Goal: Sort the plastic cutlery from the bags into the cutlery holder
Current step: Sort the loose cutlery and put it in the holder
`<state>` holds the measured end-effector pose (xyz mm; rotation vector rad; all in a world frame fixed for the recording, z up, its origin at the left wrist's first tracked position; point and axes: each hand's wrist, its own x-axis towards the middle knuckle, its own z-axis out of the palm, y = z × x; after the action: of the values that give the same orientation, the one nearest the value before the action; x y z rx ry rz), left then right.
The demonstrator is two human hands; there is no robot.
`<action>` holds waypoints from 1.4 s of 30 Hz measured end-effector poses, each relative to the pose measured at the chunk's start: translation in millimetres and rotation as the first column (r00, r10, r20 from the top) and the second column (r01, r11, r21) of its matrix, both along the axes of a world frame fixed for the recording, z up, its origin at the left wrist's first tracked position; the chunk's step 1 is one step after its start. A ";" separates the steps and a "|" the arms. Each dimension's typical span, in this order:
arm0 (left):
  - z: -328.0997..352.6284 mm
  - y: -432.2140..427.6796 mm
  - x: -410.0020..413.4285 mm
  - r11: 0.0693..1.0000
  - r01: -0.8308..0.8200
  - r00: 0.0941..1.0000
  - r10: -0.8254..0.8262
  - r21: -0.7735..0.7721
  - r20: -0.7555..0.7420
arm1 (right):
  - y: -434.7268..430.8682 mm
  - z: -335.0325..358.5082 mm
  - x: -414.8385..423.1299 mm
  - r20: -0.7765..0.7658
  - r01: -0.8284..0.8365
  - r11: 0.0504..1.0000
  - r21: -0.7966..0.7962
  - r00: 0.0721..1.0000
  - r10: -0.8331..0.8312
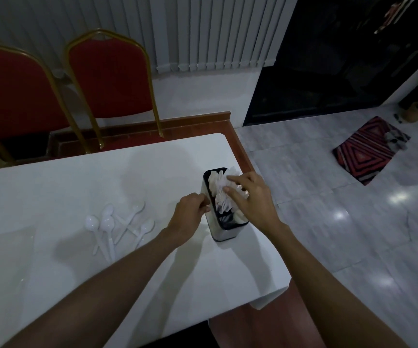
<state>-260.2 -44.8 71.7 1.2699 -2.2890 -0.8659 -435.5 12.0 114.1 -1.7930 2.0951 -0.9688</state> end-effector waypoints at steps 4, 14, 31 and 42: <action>-8.2 0.3 36.4 0.996 -0.091 0.994 0.091 0.013 -0.067 | -7.0 17.7 32.1 0.016 -0.018 0.980 -0.200 1.000 0.021; -43.1 5.5 160.6 0.806 -0.557 0.821 0.571 0.200 -0.016 | -33.6 -65.2 140.5 0.044 -0.102 0.787 0.609 0.995 0.095; -93.7 -4.8 235.8 0.538 -0.771 0.625 0.742 0.341 0.242 | -43.8 -125.0 184.8 0.181 0.128 0.768 0.628 0.936 -0.303; -96.2 4.6 258.0 0.508 -0.757 0.602 0.787 0.412 0.137 | -49.4 -132.5 264.5 0.295 0.109 0.711 0.694 0.858 -0.419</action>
<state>-2.2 -40.2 -24.4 2.1624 -1.1871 -1.0364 -171.0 -37.4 -18.4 -0.8305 2.0560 -0.4949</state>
